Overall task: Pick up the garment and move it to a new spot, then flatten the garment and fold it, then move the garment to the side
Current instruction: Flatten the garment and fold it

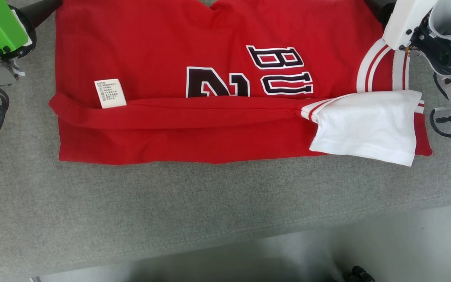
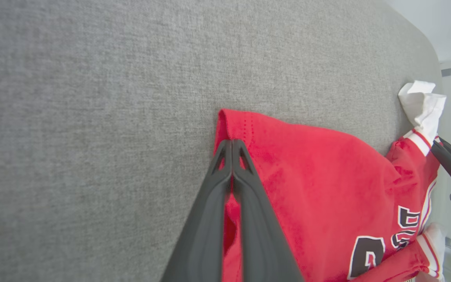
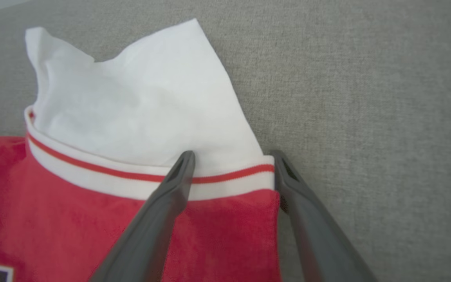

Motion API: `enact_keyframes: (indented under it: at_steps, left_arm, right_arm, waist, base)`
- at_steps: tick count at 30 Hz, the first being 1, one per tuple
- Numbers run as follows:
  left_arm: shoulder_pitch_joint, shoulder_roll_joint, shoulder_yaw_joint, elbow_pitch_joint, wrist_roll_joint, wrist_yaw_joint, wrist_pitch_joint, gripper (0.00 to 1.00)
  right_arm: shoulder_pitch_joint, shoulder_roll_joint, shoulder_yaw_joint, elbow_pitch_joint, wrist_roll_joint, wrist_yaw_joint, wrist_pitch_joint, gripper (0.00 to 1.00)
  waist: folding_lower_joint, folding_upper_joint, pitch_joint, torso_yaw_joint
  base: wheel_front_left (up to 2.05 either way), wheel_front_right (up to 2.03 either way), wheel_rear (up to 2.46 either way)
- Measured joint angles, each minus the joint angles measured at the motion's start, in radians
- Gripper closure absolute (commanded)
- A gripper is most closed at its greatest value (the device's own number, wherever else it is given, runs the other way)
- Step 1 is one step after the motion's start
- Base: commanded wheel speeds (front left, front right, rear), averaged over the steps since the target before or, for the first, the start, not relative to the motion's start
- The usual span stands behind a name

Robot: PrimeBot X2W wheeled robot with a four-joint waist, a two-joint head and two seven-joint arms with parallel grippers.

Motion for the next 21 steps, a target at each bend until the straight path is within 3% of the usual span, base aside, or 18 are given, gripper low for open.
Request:
enact_keyframes:
  at_steps: [2, 4, 8, 13, 18, 21]
  left_arm:
    - [0.000, 0.000, 0.000, 0.003, 0.000, -0.007, 0.000, 1.00]
    - [0.000, -0.001, 0.000, 0.005, 0.000, -0.007, 0.000, 1.00]
    - [0.000, -0.002, -0.001, 0.008, 0.000, -0.008, -0.003, 1.00]
    - [0.000, -0.006, -0.004, 0.012, 0.000, -0.013, -0.009, 1.00]
    - [0.000, -0.008, -0.008, 0.013, 0.000, -0.016, -0.009, 1.00]
    - [0.000, -0.010, -0.012, 0.014, 0.000, -0.017, -0.013, 1.00]
  right_arm:
    - [-0.002, -0.001, 0.003, 0.000, 0.004, 0.000, 0.006, 0.36]
    - [-0.005, -0.001, 0.008, -0.001, 0.004, 0.000, 0.014, 0.45]
    - [-0.009, -0.002, 0.018, -0.003, 0.004, 0.000, 0.025, 0.52]
    - [-0.012, -0.005, 0.022, -0.002, 0.010, 0.000, 0.035, 0.50]
    - [-0.014, -0.012, 0.023, 0.000, 0.013, 0.000, 0.039, 0.24]
    - [-0.017, -0.015, 0.023, 0.003, 0.013, 0.000, 0.039, 0.19]
  waist:
    - [0.0000, 0.0000, -0.001, 0.001]
    - [0.0000, 0.0000, -0.002, 0.001]
    - [0.0000, 0.0000, -0.006, 0.001]
    - [0.0000, 0.0000, -0.010, 0.004]
    - [0.0000, 0.0000, -0.012, 0.011]
    - [0.0000, 0.0000, -0.012, 0.016]
  base:
    - [0.00, 0.00, 0.00]
    - [0.00, 0.00, 0.00]
    - [0.00, 0.00, 0.00]
    - [0.00, 0.00, 0.00]
    - [0.00, 0.00, 0.00]
    - [0.00, 0.00, 0.00]
